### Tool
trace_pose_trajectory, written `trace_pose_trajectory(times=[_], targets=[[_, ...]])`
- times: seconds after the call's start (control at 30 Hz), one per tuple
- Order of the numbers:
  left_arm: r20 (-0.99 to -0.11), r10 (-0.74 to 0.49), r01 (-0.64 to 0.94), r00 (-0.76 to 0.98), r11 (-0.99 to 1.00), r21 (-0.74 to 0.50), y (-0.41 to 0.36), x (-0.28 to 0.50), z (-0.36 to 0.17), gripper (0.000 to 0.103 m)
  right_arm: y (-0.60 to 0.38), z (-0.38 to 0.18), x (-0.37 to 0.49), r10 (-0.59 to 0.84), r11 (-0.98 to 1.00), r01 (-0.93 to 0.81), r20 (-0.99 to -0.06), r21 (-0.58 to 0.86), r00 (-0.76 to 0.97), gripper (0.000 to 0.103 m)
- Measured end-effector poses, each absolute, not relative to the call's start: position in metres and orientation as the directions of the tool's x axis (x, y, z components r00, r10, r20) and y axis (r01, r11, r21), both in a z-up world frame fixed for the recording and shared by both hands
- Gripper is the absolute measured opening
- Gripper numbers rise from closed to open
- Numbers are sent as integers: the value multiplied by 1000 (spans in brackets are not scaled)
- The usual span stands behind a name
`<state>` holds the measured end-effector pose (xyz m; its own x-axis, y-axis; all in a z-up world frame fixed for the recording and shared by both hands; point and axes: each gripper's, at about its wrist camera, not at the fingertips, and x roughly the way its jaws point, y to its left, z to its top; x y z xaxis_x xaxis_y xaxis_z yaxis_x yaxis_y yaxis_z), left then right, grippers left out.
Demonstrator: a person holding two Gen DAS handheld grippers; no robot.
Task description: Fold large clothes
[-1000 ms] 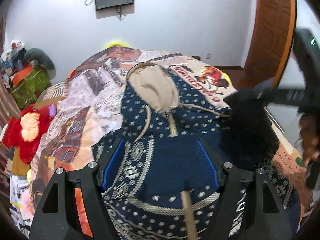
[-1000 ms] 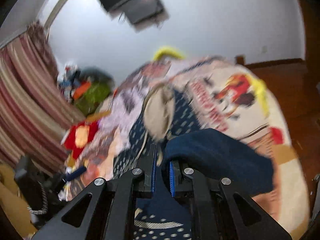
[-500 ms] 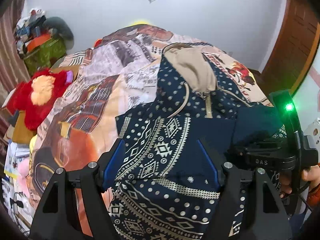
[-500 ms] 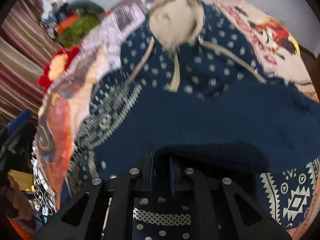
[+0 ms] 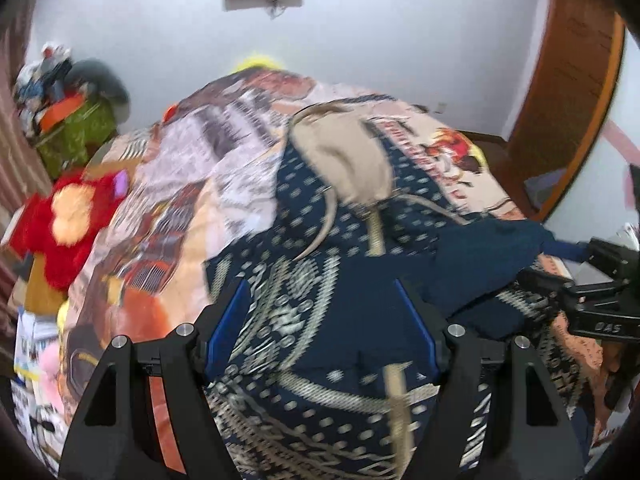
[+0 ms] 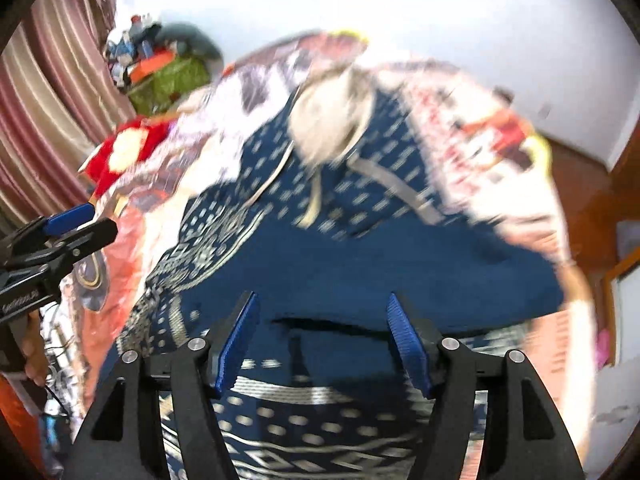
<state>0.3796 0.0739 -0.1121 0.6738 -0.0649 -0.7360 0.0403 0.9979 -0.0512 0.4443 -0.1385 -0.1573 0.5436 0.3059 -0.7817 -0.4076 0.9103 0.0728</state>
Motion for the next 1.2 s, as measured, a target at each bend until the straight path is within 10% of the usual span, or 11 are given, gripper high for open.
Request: trace_pose_trajectory(times=[0.43, 0.63, 0.73, 0.9, 1.2], targets=[[-847, -215, 391, 486, 920, -9, -95, 443, -159, 73, -287, -154, 440, 176, 976, -214, -762, 50, 623, 83], [-878, -85, 461, 472, 872, 164, -145, 453, -205, 73, -309, -188, 444, 183, 977, -191, -815, 91, 550, 83], [-867, -93, 464, 489, 870, 168, -153, 458, -210, 60, -305, -202, 445, 188, 973, -213, -830, 86, 524, 83], [-837, -106, 440, 537, 881, 171, -155, 463, -199, 8, -293, -215, 452, 211, 965, -241, -846, 102, 490, 83], [-756, -105, 265, 646, 960, 93, -71, 471, -140, 5, -277, -215, 468, 238, 961, -244, -850, 134, 471, 83]])
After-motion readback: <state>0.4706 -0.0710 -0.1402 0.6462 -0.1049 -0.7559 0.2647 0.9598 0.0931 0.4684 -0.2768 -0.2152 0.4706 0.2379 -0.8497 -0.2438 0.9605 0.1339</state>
